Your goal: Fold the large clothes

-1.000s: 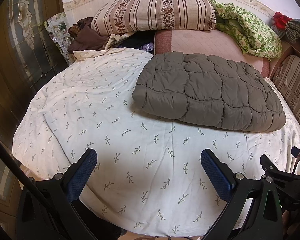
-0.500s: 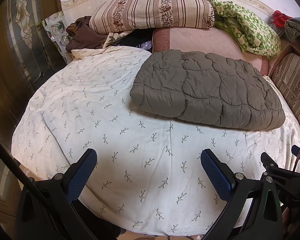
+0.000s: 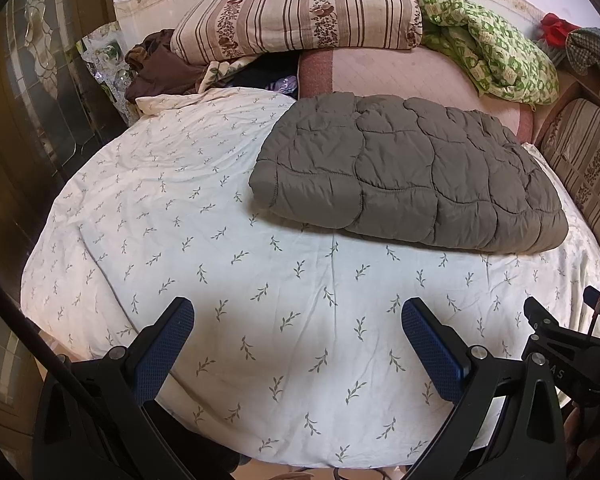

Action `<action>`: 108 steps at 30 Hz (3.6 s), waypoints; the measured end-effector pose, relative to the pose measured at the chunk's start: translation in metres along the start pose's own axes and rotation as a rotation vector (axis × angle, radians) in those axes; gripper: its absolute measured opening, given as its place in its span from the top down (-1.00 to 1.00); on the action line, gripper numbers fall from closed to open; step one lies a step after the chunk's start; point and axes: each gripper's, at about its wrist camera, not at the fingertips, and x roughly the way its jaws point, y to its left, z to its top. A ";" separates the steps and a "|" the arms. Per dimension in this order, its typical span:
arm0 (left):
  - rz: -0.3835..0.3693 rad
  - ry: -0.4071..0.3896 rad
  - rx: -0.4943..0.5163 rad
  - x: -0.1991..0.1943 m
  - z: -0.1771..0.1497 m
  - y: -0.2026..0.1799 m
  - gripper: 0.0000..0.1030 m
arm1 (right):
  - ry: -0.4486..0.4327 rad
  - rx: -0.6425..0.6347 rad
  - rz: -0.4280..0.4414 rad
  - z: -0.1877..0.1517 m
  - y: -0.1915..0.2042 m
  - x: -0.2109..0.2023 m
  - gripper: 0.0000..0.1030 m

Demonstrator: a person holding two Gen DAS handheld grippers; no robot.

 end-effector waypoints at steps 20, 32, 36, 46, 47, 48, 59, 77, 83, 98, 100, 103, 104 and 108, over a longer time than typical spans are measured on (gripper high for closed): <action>0.015 0.026 0.011 0.009 0.001 -0.007 -1.00 | 0.037 0.022 -0.002 -0.004 -0.007 0.015 -0.85; 0.034 0.059 0.012 0.021 0.000 -0.008 -1.00 | 0.053 0.048 -0.020 -0.004 -0.015 0.025 -0.85; 0.045 0.056 0.011 0.028 0.006 -0.005 -1.00 | 0.058 0.065 -0.028 -0.003 -0.022 0.028 -0.85; 0.045 0.029 0.006 0.088 0.080 0.005 -0.98 | -0.099 0.068 -0.060 0.069 -0.036 0.046 -0.85; 0.049 0.015 0.018 0.099 0.093 0.001 -0.98 | -0.119 0.062 -0.058 0.079 -0.034 0.051 -0.85; 0.045 0.008 0.028 0.108 0.101 -0.001 -0.98 | -0.139 0.056 -0.055 0.090 -0.032 0.058 -0.85; 0.187 0.048 0.190 0.202 0.140 -0.035 -0.98 | -0.015 0.141 0.065 0.146 -0.043 0.173 -0.98; 0.086 -0.085 0.085 0.136 0.137 -0.023 -0.99 | 0.002 0.271 0.126 0.123 -0.100 0.161 -0.98; -0.010 -0.110 0.035 0.075 0.110 -0.007 -0.99 | 0.030 0.310 0.099 0.086 -0.121 0.146 -0.99; -0.056 -0.098 0.046 0.008 0.048 -0.024 -0.99 | 0.018 0.234 0.151 0.002 -0.069 0.048 -0.98; -0.044 -0.099 0.062 0.005 0.043 -0.026 -0.99 | 0.016 0.208 0.158 -0.001 -0.057 0.041 -0.98; -0.050 -0.086 0.066 0.005 0.037 -0.025 -0.99 | 0.007 0.184 0.157 -0.004 -0.045 0.034 -0.98; -0.052 -0.079 0.064 0.005 0.036 -0.025 -0.99 | 0.004 0.177 0.154 -0.003 -0.042 0.032 -0.98; -0.062 -0.051 0.061 0.010 0.029 -0.024 -0.99 | -0.010 0.141 0.116 -0.004 -0.032 0.026 -0.98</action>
